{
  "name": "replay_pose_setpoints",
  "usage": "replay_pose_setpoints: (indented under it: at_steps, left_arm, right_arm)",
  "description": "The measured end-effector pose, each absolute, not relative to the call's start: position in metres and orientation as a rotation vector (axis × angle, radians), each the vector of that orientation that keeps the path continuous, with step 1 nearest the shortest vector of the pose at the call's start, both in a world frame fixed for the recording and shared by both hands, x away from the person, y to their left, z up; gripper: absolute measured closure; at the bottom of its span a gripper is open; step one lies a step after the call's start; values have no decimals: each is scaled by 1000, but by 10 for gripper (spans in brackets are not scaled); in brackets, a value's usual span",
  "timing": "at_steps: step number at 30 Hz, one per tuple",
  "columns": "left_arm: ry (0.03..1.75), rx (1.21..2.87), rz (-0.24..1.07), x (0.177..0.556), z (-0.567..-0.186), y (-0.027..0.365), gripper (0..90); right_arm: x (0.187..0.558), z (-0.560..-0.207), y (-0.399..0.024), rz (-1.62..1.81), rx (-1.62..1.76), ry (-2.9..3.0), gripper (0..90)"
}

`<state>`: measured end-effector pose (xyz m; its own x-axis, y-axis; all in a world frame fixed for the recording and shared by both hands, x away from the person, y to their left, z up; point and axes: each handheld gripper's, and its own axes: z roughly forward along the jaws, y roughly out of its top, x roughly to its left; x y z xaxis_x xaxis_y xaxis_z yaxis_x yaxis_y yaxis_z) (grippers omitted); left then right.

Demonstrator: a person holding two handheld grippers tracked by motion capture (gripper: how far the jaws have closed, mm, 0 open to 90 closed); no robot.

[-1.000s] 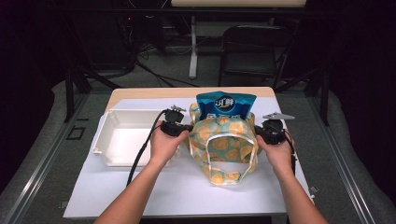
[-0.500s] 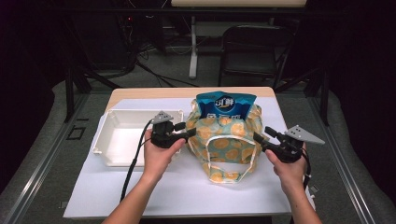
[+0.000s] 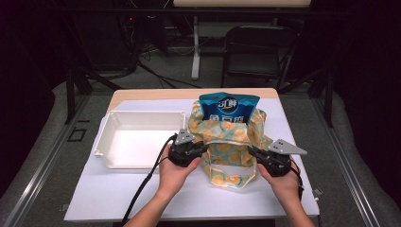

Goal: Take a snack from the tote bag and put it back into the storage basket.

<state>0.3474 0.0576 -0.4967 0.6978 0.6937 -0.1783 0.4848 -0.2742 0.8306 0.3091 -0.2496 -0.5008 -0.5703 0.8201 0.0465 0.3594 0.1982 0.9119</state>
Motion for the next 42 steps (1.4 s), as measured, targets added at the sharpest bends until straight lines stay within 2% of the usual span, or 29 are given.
replay_pose_setpoints:
  at_steps: [1, 2, 9, 16, 21, 22, 23, 25, 27, 32, 35, 37, 40, 42]
  left_arm:
    - [918, 1947, 255, 348, -499, 58, 895]
    - [922, 1956, 246, 348, -501, 59, 900]
    - [968, 2022, 240, 344, -520, 58, 900]
    - [1041, 2140, 237, 344, -559, 48, 900]
    - [1045, 2125, 243, 339, -561, 50, 900]
    - [1032, 2109, 238, 337, -560, 53, 900]
    - [1029, 2099, 235, 335, -558, 55, 900]
    - [1001, 2034, 235, 329, -549, 63, 801]
    - [976, 2008, 251, 325, -540, 69, 736]
    - [943, 1911, 290, 315, -513, 85, 646]
    - [948, 1858, 328, 315, -500, 90, 585]
    - [961, 1823, 353, 324, -490, 93, 499]
    - [998, 1752, 364, 342, -476, 98, 439]
    - [1027, 1735, 340, 359, -469, 102, 423]
  right_arm:
    - [309, -502, -249, 1342, 1098, 2031, 889]
    - [309, -503, -250, 1338, 1105, 2037, 890]
    - [315, -525, -249, 1232, 1192, 2130, 892]
    - [323, -551, -248, 1087, 1317, 2229, 898]
    - [322, -558, -245, 1026, 1320, 2287, 894]
    - [322, -559, -246, 1030, 1324, 2295, 872]
    - [320, -555, -248, 1006, 1308, 2290, 810]
    - [315, -549, -250, 1111, 1300, 2251, 675]
    - [305, -536, -257, 1243, 1249, 2208, 593]
    - [283, -501, -270, 1456, 1141, 2007, 480]
    - [286, -486, -265, 1525, 1114, 1932, 384]
    - [297, -482, -256, 1507, 1083, 1934, 294]
    - [309, -483, -250, 1480, 1097, 1933, 243]
    - [317, -486, -247, 1492, 1125, 1932, 303]
